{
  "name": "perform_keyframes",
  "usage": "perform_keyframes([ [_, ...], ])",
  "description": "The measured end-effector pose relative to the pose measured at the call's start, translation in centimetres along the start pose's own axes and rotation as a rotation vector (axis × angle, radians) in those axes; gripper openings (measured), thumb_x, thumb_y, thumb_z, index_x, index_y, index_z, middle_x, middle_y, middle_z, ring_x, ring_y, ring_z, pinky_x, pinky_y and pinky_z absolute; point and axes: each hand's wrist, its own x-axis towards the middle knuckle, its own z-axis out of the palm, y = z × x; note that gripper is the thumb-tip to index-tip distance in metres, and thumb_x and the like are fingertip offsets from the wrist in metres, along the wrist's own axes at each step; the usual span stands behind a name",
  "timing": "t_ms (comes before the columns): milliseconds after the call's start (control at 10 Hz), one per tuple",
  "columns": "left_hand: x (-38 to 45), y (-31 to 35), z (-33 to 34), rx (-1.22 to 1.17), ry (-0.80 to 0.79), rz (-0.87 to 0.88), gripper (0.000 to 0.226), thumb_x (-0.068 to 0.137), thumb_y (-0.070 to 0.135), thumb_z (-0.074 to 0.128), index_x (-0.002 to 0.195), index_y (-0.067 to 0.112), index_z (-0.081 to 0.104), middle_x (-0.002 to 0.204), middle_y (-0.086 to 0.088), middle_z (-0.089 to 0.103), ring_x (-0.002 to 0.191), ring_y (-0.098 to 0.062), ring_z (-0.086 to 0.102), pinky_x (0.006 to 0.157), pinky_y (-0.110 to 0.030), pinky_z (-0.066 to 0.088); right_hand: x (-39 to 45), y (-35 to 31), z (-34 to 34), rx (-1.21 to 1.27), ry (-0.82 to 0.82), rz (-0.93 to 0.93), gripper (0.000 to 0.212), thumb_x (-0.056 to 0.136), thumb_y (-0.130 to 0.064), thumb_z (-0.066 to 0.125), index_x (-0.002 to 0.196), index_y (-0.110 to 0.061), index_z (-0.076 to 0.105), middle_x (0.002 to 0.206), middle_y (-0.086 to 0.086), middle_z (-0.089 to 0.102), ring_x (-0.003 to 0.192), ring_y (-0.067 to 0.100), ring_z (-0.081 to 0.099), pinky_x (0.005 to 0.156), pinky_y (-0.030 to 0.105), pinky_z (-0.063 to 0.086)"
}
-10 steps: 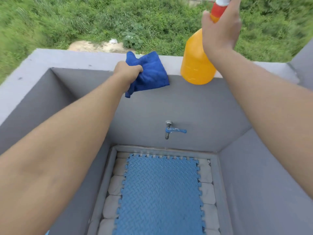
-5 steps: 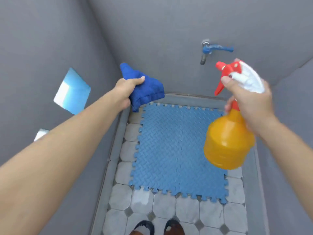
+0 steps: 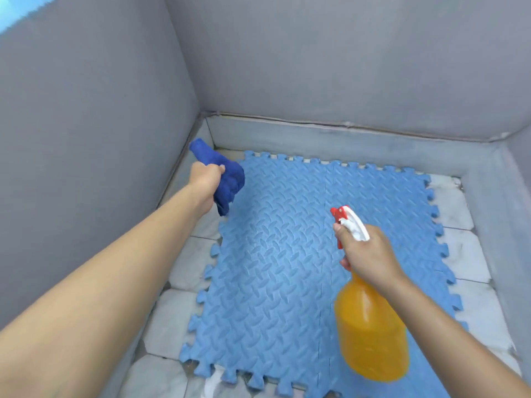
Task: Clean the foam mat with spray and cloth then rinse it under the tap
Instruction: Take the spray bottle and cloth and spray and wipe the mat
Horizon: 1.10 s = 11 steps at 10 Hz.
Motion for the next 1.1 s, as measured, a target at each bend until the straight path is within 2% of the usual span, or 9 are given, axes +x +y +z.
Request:
perform_keyframes([
  [200, 5.8, -4.0, 2.8, -0.02, 0.115, 0.002, 0.011, 0.092, 0.007, 0.042, 0.082, 0.005, 0.046, 0.071, -0.009, 0.043, 0.073, -0.025, 0.043, 0.054, -0.029, 0.029, 4.7, 2.5, 3.3, -0.149, 0.087, -0.116, 0.037, 0.095, -0.03, 0.058, 0.067, -0.006, 0.052, 0.056, 0.007, 0.054, 0.058, 0.033, 0.066, 0.059, 0.037, 0.053],
  [300, 4.5, -5.8, 3.5, 0.052, 0.197, 0.098, 0.023, 0.093, 0.008, 0.039, 0.105, 0.002, 0.057, 0.066, -0.011, 0.049, 0.059, -0.022, 0.043, 0.053, -0.027, 0.032, 4.4, 2.9, 4.0, -0.165, 0.113, -0.114, 0.033, 0.095, -0.035, 0.055, 0.072, -0.013, 0.051, 0.068, 0.008, 0.057, 0.074, 0.035, 0.063, 0.067, 0.039, 0.049],
  [400, 1.6, -8.4, 4.2, 0.07, 0.262, 0.134, 0.03, 0.089, 0.005, 0.037, 0.111, 0.007, 0.057, 0.077, -0.013, 0.055, 0.064, -0.025, 0.046, 0.058, -0.03, 0.037, 2.6, 3.5, 2.8, -0.175, 0.141, -0.042, 0.032, 0.092, -0.045, 0.058, 0.078, -0.017, 0.05, 0.075, 0.005, 0.061, 0.078, 0.033, 0.063, 0.069, 0.037, 0.046],
  [500, 0.6, -10.9, 4.2, 0.1, 0.39, 0.071, 0.032, 0.087, 0.008, 0.039, 0.112, 0.01, 0.059, 0.102, -0.016, 0.063, 0.093, -0.034, 0.058, 0.081, -0.039, 0.047, 1.4, 4.1, 2.9, -0.167, 0.017, -0.01, 0.038, 0.078, -0.057, 0.069, 0.08, -0.026, 0.047, 0.077, -0.001, 0.061, 0.074, 0.025, 0.067, 0.068, 0.035, 0.049],
  [600, 1.2, -12.7, 4.0, 0.237, 0.336, 0.23, 0.027, 0.079, 0.011, 0.037, 0.096, 0.008, 0.057, 0.094, -0.016, 0.063, 0.093, -0.038, 0.059, 0.078, -0.04, 0.048, 1.3, 4.2, 2.8, -0.096, -0.111, -0.006, 0.035, 0.071, -0.049, 0.077, 0.08, -0.029, 0.049, 0.078, -0.004, 0.055, 0.077, 0.02, 0.061, 0.071, 0.037, 0.053],
  [700, 1.5, -14.4, 3.5, 0.708, 0.104, 0.592, 0.039, 0.071, -0.009, 0.04, 0.1, 0.008, 0.058, 0.106, -0.014, 0.062, 0.106, -0.036, 0.056, 0.082, -0.04, 0.043, 0.9, 4.3, 2.1, -0.12, -0.047, -0.025, 0.029, 0.082, -0.039, 0.07, 0.073, -0.019, 0.051, 0.068, -0.004, 0.053, 0.076, 0.023, 0.053, 0.06, 0.031, 0.037],
  [800, 0.4, -17.1, 2.8, 1.166, -0.161, 0.634, 0.069, 0.077, -0.011, 0.039, 0.141, 0.017, 0.042, 0.154, -0.006, 0.032, 0.146, -0.025, 0.02, 0.118, -0.043, 0.017, 0.1, 4.4, 2.0, -0.125, 0.008, -0.03, 0.033, 0.091, -0.035, 0.061, 0.071, -0.01, 0.052, 0.065, 0.0, 0.052, 0.067, 0.023, 0.05, 0.061, 0.034, 0.037],
  [1000, 0.6, -21.0, 0.8, 1.415, -0.383, 0.524, 0.067, 0.096, 0.033, 0.036, 0.152, 0.036, -0.001, 0.161, 0.005, -0.009, 0.147, -0.025, -0.013, 0.119, -0.043, 0.0, -0.2, 3.7, 4.2, -0.092, -0.115, -0.052, 0.023, 0.091, -0.033, 0.061, 0.082, -0.012, 0.055, 0.071, 0.002, 0.056, 0.065, 0.016, 0.056, 0.057, 0.034, 0.06],
  [1100, 0.1, -22.1, -0.3, 1.478, -0.393, 0.524, 0.074, 0.085, 0.07, 0.011, 0.15, 0.04, -0.009, 0.16, 0.006, -0.017, 0.147, -0.027, -0.016, 0.118, -0.043, -0.002, -0.2, 3.7, 4.5, -0.152, -0.051, -0.053, 0.028, 0.09, -0.036, 0.062, 0.076, -0.013, 0.053, 0.066, 0.001, 0.057, 0.061, 0.019, 0.057, 0.062, 0.042, 0.06],
])
